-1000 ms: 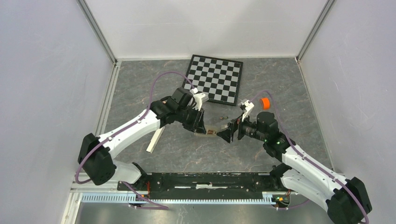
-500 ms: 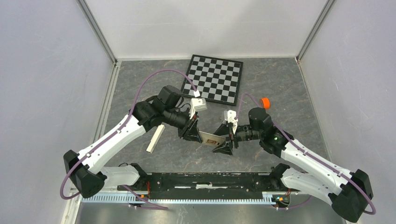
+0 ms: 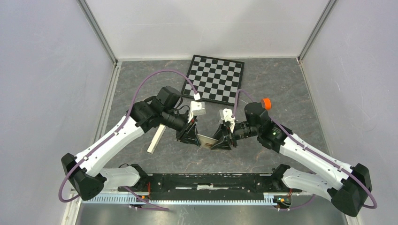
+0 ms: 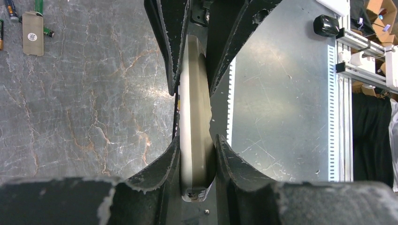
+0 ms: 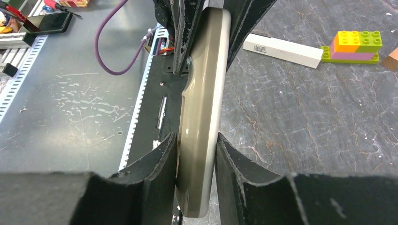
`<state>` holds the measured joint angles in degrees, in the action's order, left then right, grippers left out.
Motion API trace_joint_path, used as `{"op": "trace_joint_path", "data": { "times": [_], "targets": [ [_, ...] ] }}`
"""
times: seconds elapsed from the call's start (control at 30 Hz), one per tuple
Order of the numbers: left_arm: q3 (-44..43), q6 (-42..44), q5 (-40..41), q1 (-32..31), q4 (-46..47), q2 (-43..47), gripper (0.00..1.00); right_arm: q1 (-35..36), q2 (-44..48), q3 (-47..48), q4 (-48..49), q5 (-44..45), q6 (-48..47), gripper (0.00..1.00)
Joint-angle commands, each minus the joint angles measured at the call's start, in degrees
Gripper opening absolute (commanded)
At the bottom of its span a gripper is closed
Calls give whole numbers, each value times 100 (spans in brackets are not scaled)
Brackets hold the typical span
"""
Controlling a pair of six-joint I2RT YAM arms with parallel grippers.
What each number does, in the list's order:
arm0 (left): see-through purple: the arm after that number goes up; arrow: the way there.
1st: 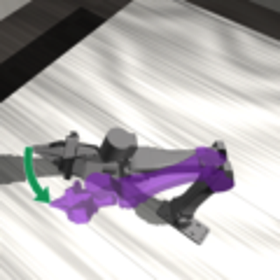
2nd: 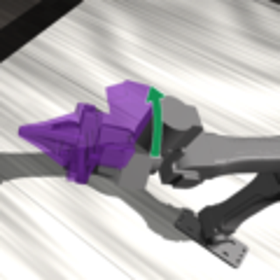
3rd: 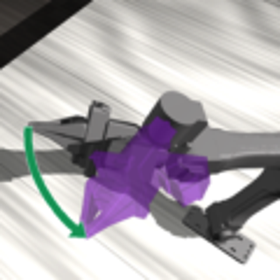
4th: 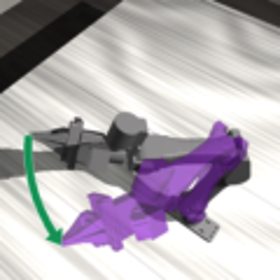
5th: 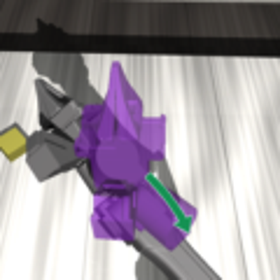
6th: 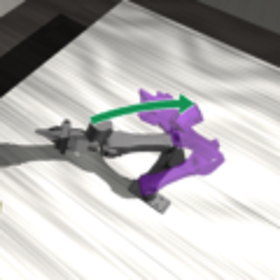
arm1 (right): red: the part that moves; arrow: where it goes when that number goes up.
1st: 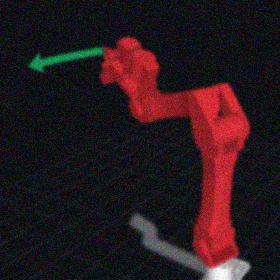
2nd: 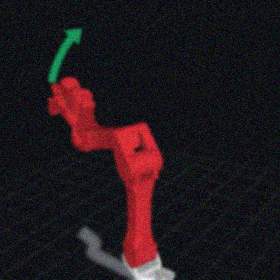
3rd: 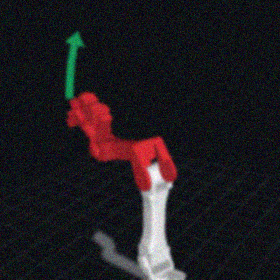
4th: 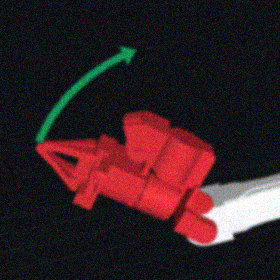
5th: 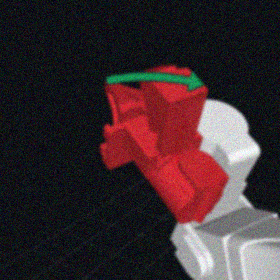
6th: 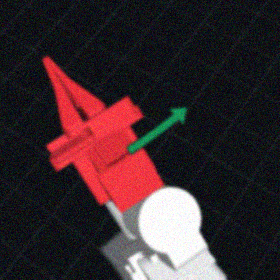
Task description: Load the batteries into the remote control
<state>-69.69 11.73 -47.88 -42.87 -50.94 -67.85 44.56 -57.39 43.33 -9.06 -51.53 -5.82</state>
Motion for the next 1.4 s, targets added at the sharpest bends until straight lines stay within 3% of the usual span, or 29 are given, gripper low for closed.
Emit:
{"op": "trace_joint_path", "data": {
  "times": [0.0,0.13,0.27,0.47,0.57,0.8,1.03,1.37],
  "targets": [
    [-384,354,-594,-19,145,281,2,37,-149,180,43,-163,-42,36],
    [-443,328,-626,-24,187,353,4,49,-189,193,230,-341,87,20],
    [-344,-50,-480,-20,709,562,23,45,-120,129,628,-167,444,2],
    [233,-1642,564,-11,2206,1033,82,35,84,-34,1528,818,1624,0],
    [567,-2966,1445,-2,3224,1182,95,35,268,-175,2124,1343,2276,0],
    [1521,-5273,2461,5,5612,1500,100,36,749,-814,3884,2302,3925,0],
    [1914,-5970,2660,-1,6590,1613,97,36,669,-1190,4930,2733,5151,0],
    [2083,-6428,2294,6,7215,1401,62,36,508,-1653,5772,3015,6260,0]
  ]
}}
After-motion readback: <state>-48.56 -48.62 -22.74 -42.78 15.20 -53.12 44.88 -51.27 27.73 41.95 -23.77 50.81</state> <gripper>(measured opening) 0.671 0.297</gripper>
